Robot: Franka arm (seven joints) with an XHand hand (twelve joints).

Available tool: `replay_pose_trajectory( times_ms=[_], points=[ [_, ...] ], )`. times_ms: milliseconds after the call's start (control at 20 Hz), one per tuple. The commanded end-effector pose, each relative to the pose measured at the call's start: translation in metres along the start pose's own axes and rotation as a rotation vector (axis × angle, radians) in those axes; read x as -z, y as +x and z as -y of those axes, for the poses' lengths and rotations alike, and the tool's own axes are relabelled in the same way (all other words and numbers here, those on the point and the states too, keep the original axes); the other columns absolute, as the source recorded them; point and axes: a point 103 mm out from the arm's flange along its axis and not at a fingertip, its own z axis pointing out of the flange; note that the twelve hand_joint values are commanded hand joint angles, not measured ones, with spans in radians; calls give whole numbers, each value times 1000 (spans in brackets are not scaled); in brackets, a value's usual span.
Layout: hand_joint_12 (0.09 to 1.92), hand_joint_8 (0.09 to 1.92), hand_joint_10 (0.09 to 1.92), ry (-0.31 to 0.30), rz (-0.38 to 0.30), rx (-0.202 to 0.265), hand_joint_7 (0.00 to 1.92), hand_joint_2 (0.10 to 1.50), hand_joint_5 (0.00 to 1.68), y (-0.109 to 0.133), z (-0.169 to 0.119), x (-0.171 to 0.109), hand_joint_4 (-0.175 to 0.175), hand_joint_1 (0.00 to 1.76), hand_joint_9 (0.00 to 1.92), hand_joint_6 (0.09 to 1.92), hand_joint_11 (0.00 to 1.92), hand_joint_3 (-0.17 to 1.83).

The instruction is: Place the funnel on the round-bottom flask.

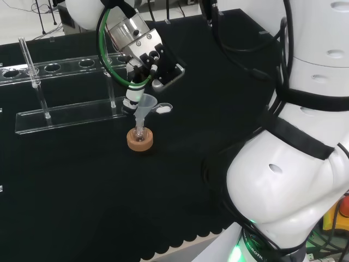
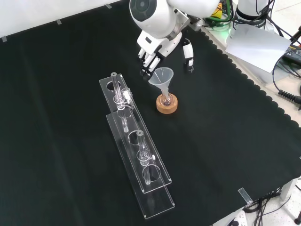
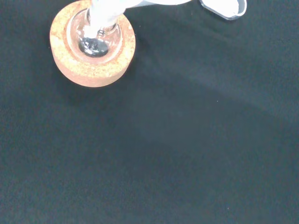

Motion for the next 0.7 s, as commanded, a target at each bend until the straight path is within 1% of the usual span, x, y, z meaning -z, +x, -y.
replay_pose_trajectory(
  times_ms=[50,250,350,500,700],
  points=[
    [1340,649,87,-53,-9,-7,20,629,252,-9,12,3,-31,441,626,87,340,239],
    [1341,652,87,-69,-15,-13,28,635,261,-15,17,3,-33,438,629,87,341,230],
    [1341,653,87,-90,-20,-17,31,639,264,-18,20,6,-34,437,632,87,343,228],
    [1341,656,87,-136,-45,-20,42,648,268,-25,27,12,-35,438,639,87,350,228],
    [1338,665,87,-181,-81,-26,80,671,279,-39,34,19,-37,465,661,87,370,232]
  ],
)
